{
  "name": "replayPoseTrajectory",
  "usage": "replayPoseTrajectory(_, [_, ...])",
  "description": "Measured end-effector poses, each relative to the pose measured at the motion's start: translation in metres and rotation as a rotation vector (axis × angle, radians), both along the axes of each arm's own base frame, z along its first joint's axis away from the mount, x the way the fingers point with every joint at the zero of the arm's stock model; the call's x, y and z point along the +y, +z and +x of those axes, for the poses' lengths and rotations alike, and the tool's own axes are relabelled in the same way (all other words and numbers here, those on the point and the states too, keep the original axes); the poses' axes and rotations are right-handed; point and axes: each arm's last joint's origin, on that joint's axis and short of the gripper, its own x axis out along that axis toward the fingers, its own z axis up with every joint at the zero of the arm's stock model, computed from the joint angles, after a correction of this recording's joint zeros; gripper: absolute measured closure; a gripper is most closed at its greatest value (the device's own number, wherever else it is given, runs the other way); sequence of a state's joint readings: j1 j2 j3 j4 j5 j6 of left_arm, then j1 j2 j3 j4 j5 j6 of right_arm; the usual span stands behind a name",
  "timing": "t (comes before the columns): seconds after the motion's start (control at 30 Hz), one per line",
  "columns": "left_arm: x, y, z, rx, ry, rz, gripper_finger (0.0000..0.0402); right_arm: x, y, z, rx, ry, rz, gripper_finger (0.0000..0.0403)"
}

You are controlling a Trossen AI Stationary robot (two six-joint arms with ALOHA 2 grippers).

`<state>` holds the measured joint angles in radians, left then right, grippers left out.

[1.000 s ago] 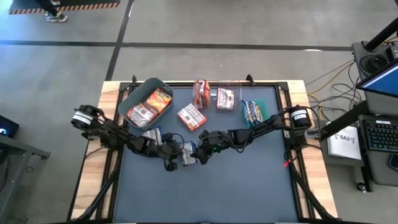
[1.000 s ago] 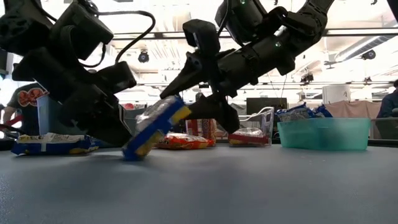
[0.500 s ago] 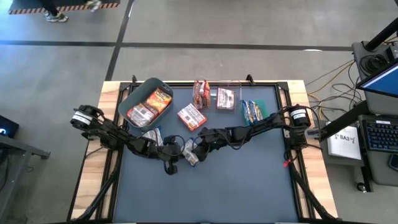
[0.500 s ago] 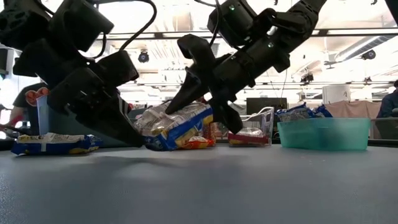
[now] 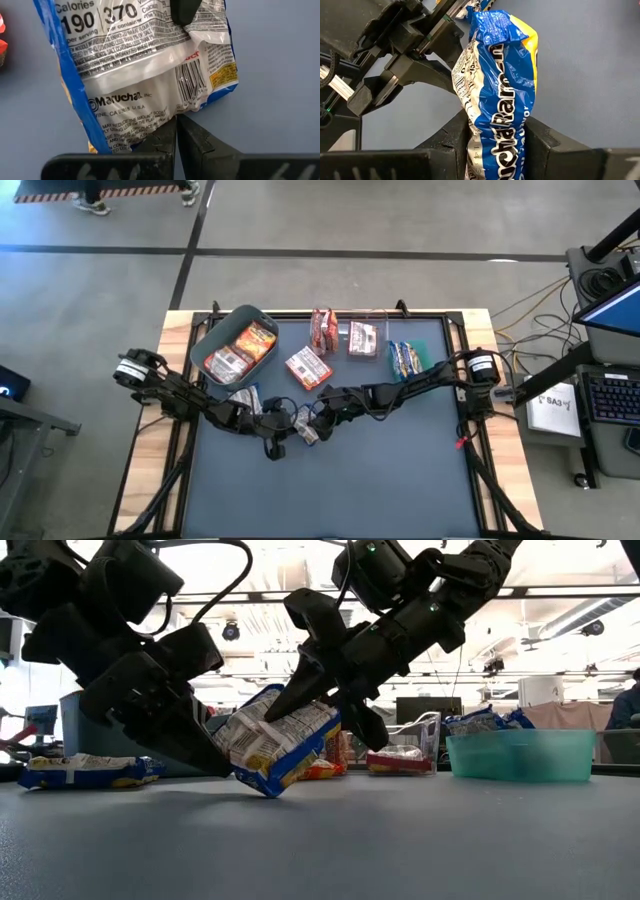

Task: Sort Maruchan noodles
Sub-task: Put the blue noodle pack into the green bin

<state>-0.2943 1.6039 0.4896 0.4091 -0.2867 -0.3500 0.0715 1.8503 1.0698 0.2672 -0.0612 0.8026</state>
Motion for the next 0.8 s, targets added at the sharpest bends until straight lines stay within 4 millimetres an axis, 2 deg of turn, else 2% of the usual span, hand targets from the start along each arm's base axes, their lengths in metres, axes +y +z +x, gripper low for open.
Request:
replayPoseTrajectory(0.37, [0.001, 0.006, 0.000, -0.025, -0.002, 0.011, 0.0392, -0.001, 0.009, -0.003, -0.006, 0.012, -0.029, 0.0287])
replayPoseTrajectory(0.47, [0.000, 0.006, 0.000, -0.022, -0.006, 0.010, 0.0366, -0.001, 0.010, -0.003, -0.003, 0.009, -0.033, 0.0287])
replayPoseTrajectory(0.67, [0.000, 0.010, 0.000, -0.032, -0.018, 0.021, 0.0288, -0.003, 0.011, -0.008, 0.049, 0.005, -0.042, 0.0287])
replayPoseTrajectory(0.8, [0.002, 0.018, -0.003, -0.037, -0.032, 0.045, 0.0248, -0.005, 0.022, -0.016, 0.094, 0.007, -0.062, 0.0287])
